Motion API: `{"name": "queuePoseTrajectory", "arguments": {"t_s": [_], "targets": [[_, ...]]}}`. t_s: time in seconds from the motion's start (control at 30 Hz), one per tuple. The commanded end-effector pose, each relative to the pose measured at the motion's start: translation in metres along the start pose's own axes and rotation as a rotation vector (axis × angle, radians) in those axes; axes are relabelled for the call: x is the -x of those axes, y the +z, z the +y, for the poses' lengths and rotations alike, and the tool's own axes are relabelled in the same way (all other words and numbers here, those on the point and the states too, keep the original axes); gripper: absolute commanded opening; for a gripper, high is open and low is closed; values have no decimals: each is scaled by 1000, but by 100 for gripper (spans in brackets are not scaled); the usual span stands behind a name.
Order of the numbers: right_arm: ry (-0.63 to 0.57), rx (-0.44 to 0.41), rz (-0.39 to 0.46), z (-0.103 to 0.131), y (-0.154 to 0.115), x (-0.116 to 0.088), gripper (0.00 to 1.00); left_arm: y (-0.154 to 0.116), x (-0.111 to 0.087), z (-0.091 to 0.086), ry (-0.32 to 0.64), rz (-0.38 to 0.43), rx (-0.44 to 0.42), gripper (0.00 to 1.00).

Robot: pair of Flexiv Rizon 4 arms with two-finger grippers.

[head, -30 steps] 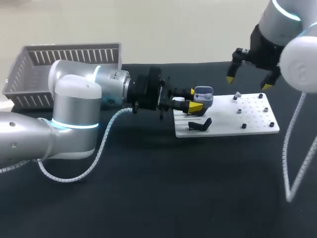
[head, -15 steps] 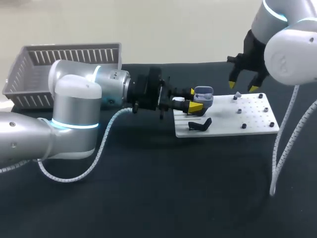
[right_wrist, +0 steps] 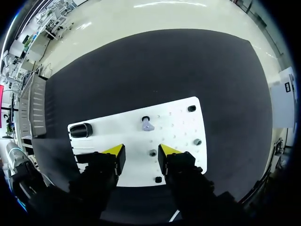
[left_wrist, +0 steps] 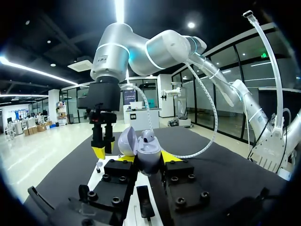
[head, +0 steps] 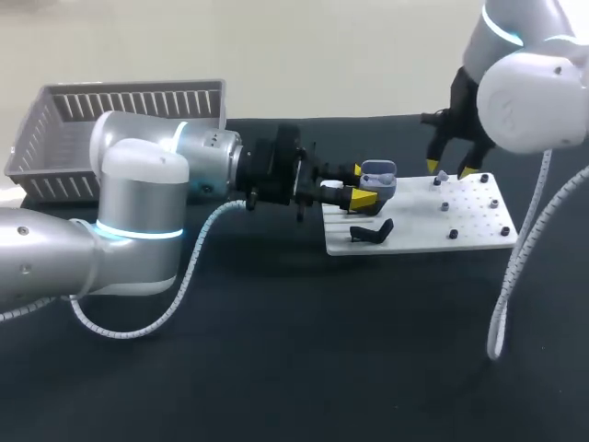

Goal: Pick up each earbud case from the left stands, insert the matching earbuds, close the lid, and place the case in the box.

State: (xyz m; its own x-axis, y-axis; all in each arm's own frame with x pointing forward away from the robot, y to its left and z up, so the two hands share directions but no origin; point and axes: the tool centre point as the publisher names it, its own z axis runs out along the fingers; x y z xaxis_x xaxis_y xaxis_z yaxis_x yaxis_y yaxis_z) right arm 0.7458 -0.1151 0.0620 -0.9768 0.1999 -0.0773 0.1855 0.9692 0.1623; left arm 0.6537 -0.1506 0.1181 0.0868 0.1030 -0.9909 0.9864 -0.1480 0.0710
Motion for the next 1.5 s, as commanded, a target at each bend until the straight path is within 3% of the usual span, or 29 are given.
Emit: {"name": "queuePoseTrajectory", "arguments": {"t_s": [0.03, 1.07, 1.5], "targets": [[-2, -4, 17, 3, 6, 7, 45, 0, -1, -1, 3, -2, 2, 0], [29, -2, 69, -6, 32, 14, 42, 0, -1, -1, 3, -2, 2, 0], [41, 4, 71, -6, 37, 17, 34, 0, -1, -1, 3, -2, 2, 0]]}}
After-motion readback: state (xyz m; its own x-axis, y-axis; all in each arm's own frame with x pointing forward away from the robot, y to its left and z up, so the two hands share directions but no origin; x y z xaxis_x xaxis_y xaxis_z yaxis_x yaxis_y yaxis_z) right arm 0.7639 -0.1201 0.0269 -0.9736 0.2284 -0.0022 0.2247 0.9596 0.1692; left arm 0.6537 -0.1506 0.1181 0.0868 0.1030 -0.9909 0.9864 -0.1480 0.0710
